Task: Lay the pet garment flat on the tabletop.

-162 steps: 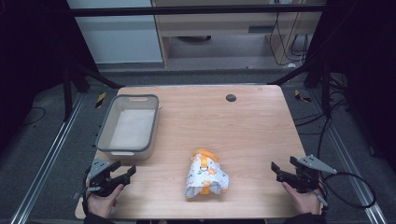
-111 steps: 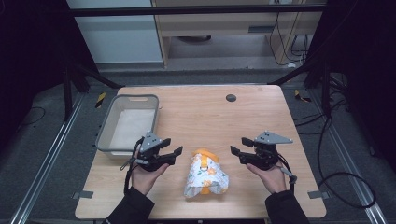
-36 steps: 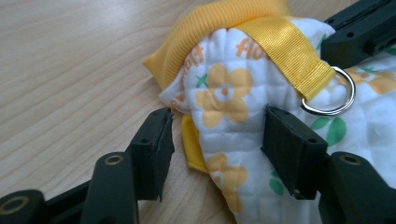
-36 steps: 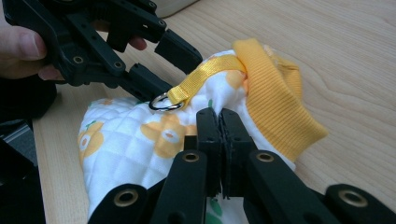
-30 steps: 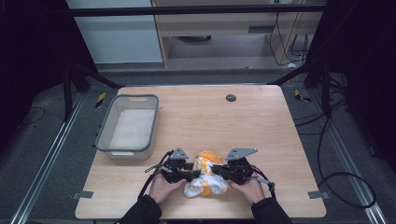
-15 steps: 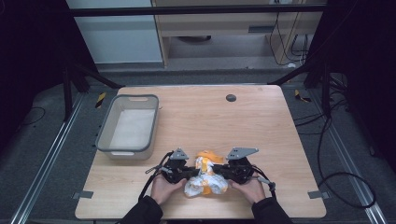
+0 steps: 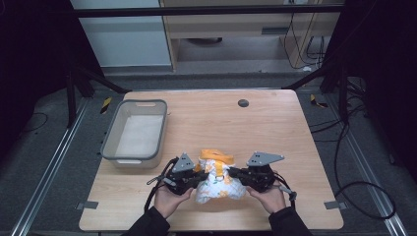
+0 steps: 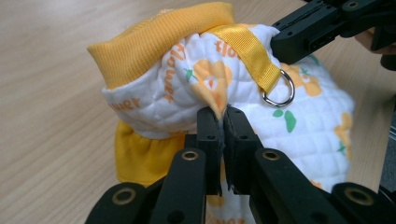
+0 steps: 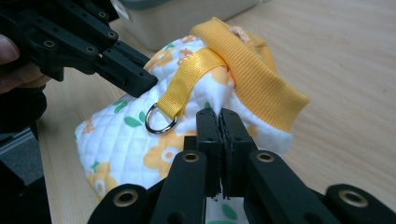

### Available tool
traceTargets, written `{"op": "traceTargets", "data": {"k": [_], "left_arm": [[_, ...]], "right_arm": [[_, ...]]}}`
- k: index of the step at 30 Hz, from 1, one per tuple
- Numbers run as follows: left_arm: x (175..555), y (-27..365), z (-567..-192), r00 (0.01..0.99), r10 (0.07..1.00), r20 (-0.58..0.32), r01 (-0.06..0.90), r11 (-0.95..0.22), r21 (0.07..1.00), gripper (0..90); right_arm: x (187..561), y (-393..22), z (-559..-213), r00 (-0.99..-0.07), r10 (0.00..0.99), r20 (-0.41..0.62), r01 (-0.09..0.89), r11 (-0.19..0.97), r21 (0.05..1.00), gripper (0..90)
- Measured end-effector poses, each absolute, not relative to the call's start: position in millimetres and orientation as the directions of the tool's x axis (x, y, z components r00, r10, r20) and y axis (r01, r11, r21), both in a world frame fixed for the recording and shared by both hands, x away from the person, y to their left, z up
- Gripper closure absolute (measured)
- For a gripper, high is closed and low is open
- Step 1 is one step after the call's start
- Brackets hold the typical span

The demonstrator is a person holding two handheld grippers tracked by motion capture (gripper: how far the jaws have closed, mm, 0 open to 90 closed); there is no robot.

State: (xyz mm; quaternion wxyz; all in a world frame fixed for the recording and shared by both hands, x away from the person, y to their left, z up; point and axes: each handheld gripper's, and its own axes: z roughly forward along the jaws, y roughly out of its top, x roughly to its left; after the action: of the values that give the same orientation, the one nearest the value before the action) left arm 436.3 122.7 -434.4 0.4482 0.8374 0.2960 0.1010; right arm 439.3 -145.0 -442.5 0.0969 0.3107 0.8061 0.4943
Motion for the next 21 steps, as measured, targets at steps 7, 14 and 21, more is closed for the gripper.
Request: {"op": "traceTargets", "data": {"k": [7,14,21], "left_arm": [[432,123,-417,0.803,0.59,-0.082,0.375,-0.394,0.839,86.0],[430,124,-385,0.806,0.589,-0.059,0.328,-0.362,0.873,86.0],[432,118,-365,0.805,0.593,-0.022,0.297,-0.37,0.88,86.1]], "right_arm": [[436,-148,-426,-0.792,0.597,0.128,0.361,0.287,0.887,88.3],[431,-151,-402,-0.79,0.605,0.098,0.304,0.249,0.919,88.4],[430,-155,-379,-0.773,0.631,0.065,0.253,0.213,0.944,88.3]]}}
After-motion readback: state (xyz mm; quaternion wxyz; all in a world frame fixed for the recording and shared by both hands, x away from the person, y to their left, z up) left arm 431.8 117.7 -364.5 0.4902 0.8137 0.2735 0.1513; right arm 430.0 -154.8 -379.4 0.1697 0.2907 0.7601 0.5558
